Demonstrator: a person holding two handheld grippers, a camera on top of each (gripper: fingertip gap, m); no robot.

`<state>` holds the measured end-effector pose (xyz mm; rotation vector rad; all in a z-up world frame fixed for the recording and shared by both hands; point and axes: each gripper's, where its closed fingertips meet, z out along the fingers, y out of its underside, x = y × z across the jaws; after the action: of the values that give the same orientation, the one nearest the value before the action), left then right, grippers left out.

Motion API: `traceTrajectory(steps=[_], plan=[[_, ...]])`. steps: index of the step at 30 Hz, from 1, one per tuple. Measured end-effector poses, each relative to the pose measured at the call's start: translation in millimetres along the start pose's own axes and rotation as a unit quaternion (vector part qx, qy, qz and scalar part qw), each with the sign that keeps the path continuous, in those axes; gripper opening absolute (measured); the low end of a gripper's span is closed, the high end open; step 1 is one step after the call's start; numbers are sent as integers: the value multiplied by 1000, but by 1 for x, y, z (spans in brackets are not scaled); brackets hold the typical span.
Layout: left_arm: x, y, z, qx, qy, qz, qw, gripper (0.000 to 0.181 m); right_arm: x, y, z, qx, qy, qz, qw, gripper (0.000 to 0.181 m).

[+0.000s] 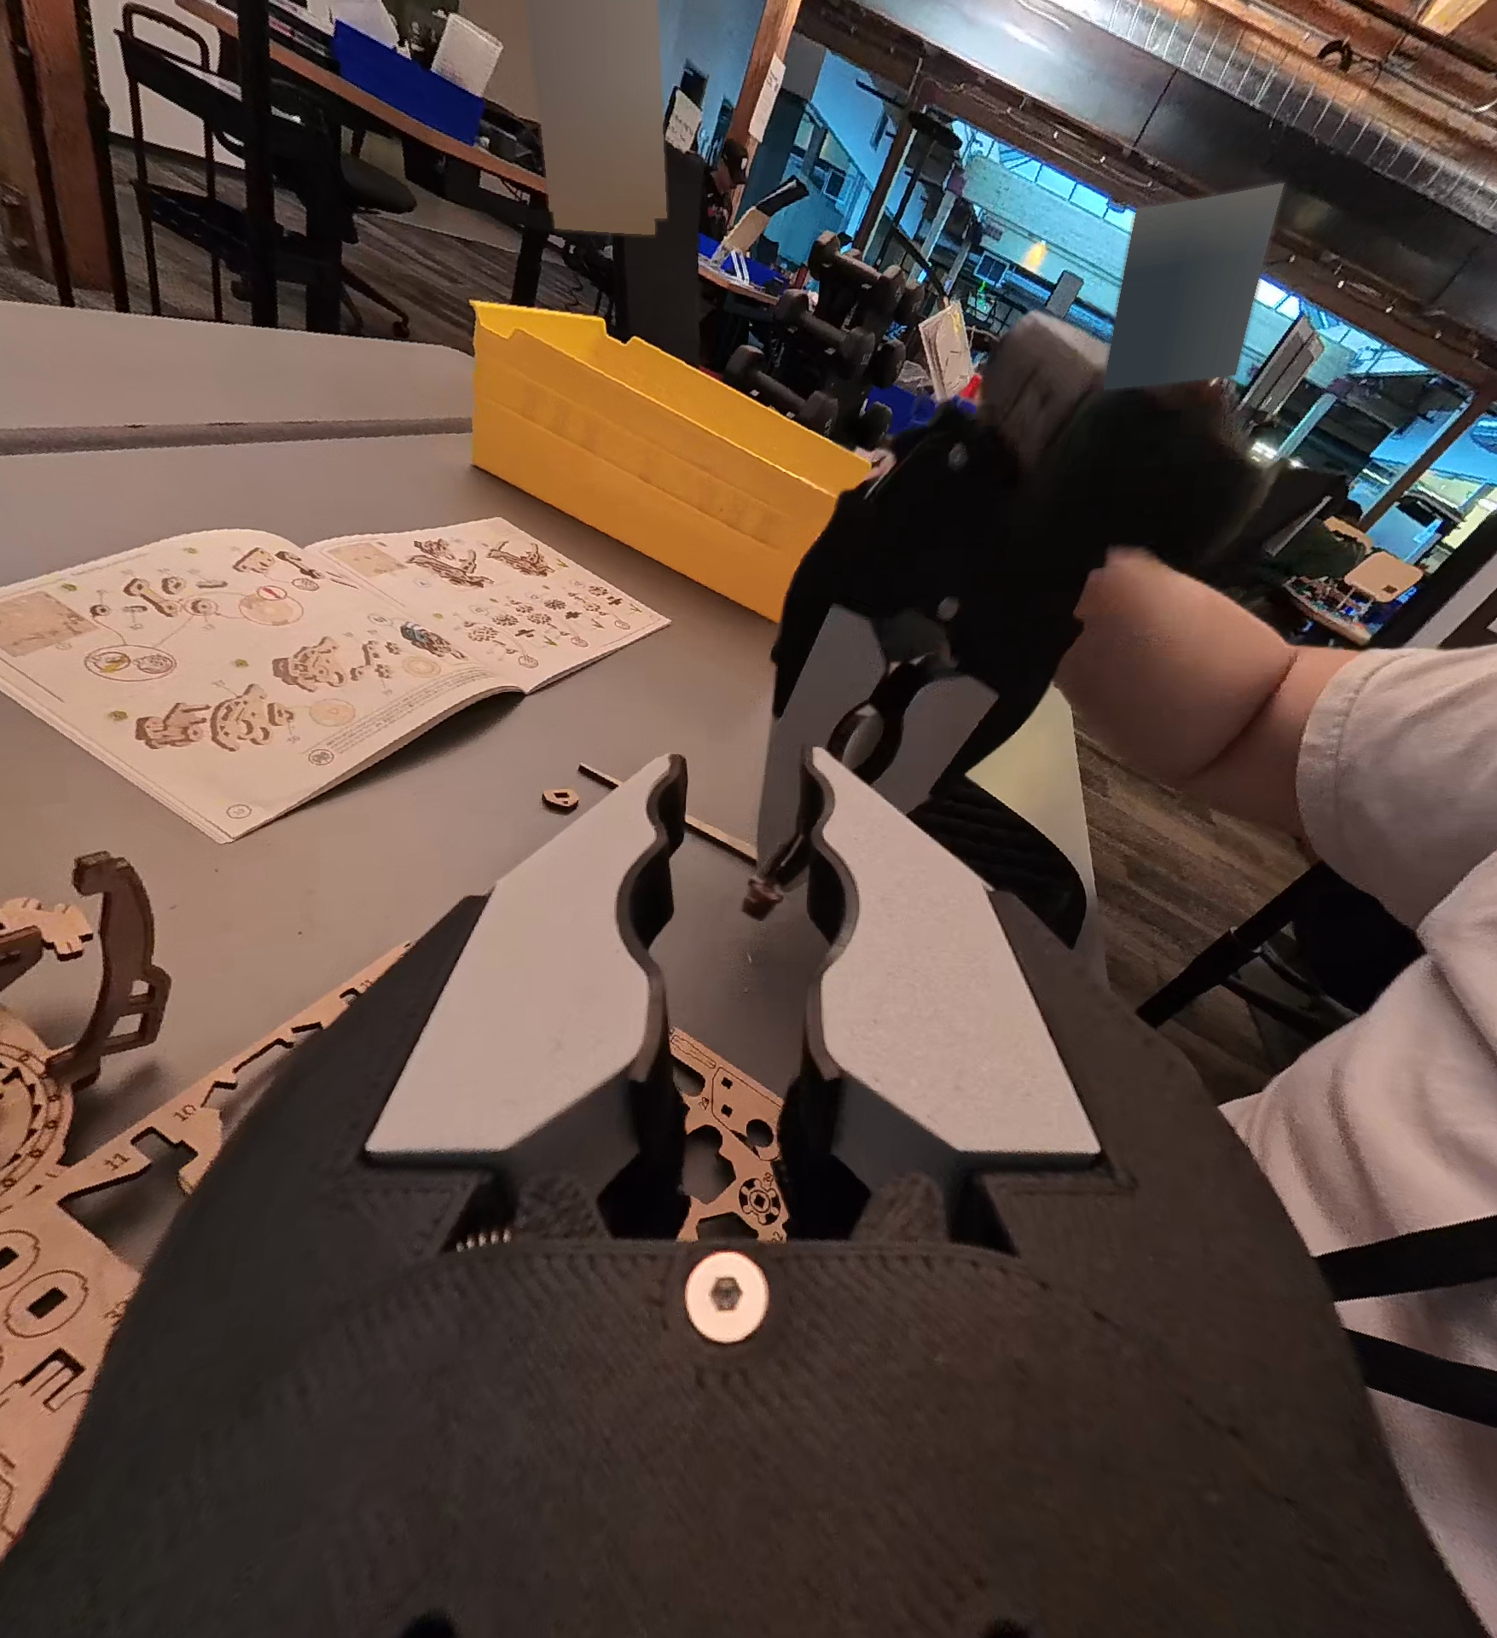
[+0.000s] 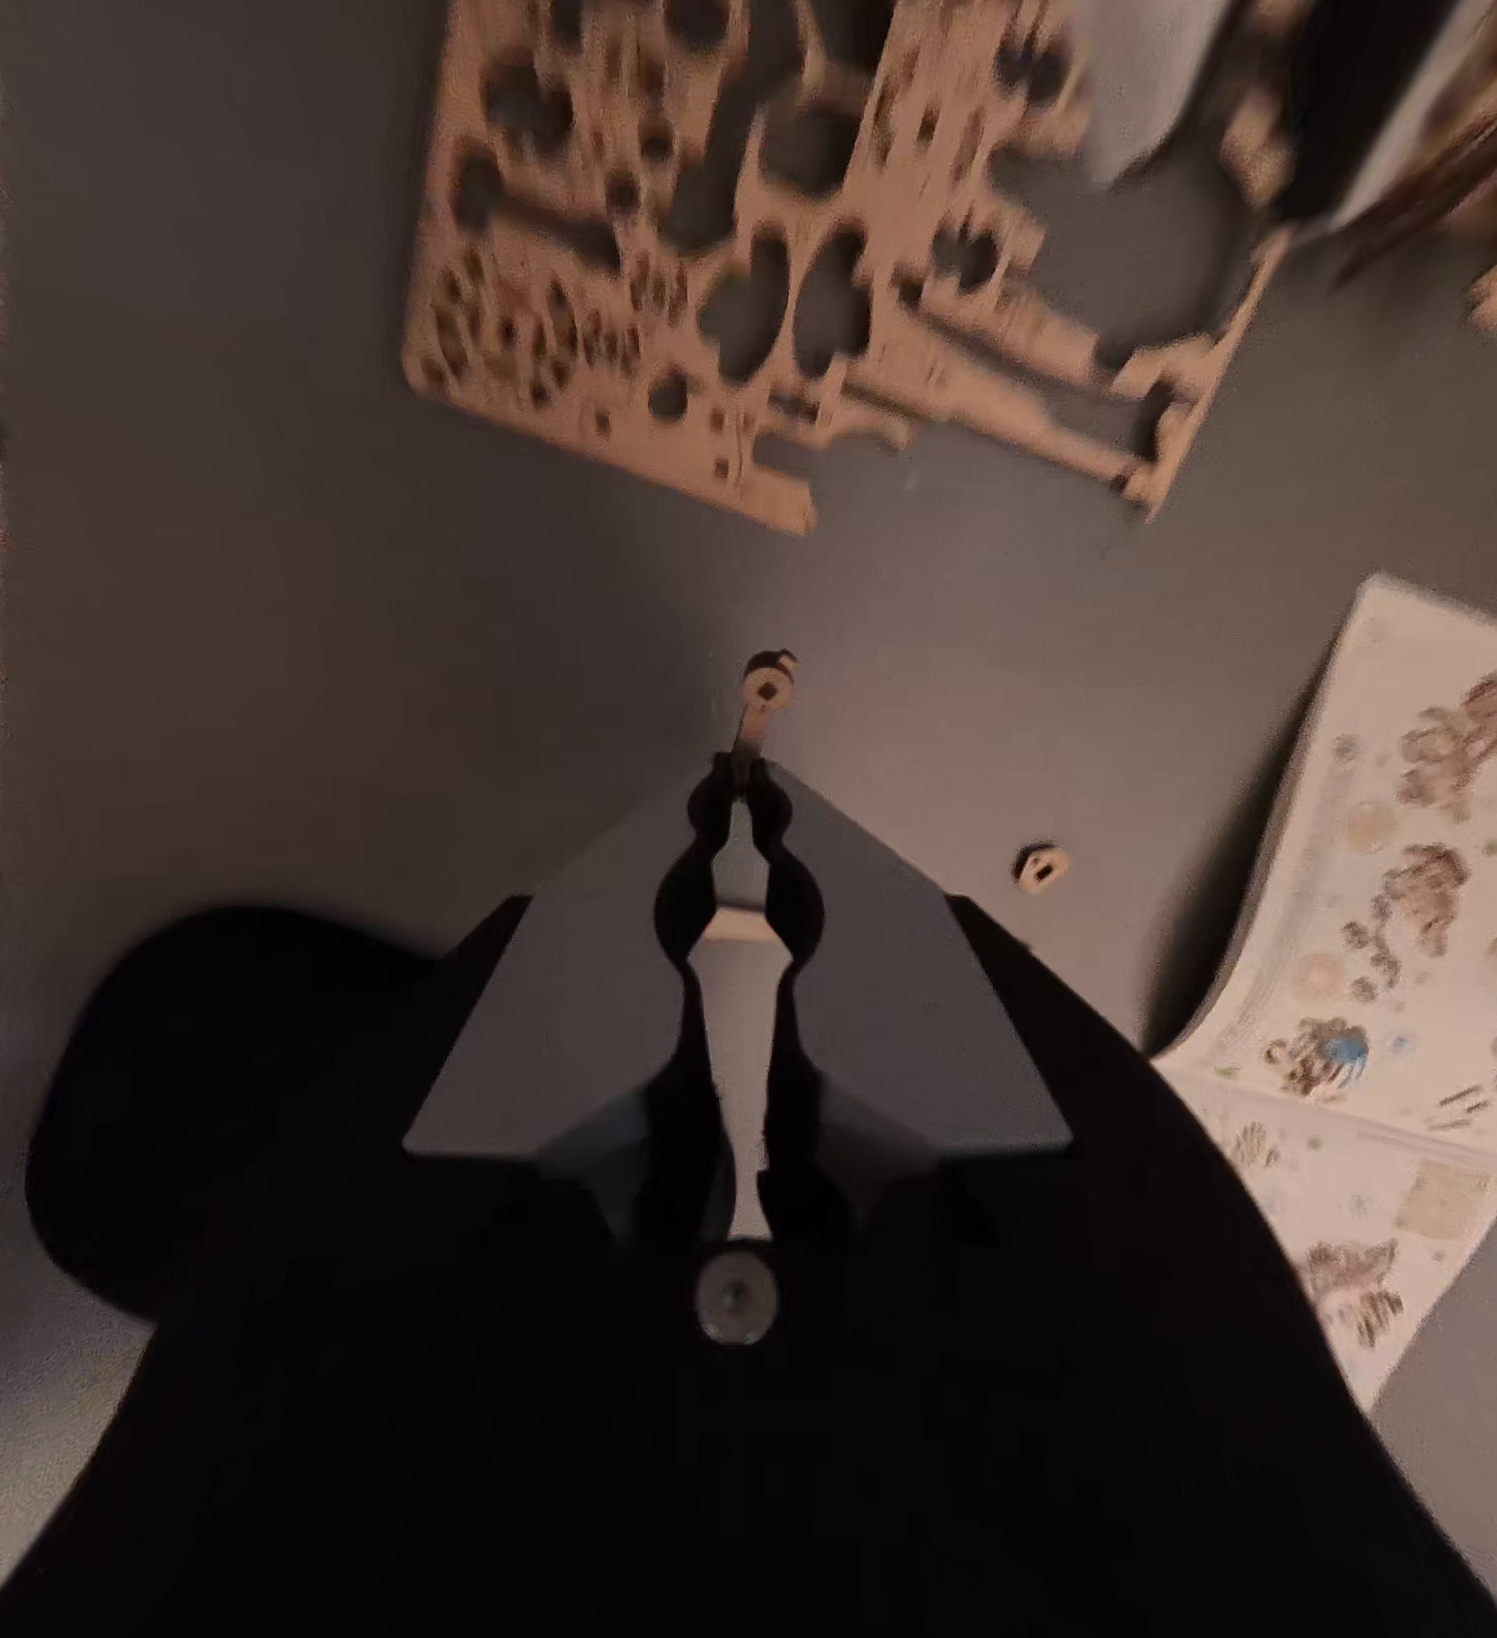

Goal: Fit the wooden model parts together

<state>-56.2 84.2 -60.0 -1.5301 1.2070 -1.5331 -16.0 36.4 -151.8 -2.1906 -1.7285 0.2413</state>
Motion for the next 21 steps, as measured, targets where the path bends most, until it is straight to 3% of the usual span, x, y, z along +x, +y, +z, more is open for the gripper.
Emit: traceTrajectory(steps=[5,12,21], plan=[[1,-3,-1,9,5,-4,1000,24,-4,-36,-37,145,-4,18,989,1],[9,-6,-1,17,26,-3,1000,23,-11,-58,-75,289,-36,52,955,1],[36,-5,5,14,98,13,995,23,-18,-77,-122,473,-115,83,869,1]])
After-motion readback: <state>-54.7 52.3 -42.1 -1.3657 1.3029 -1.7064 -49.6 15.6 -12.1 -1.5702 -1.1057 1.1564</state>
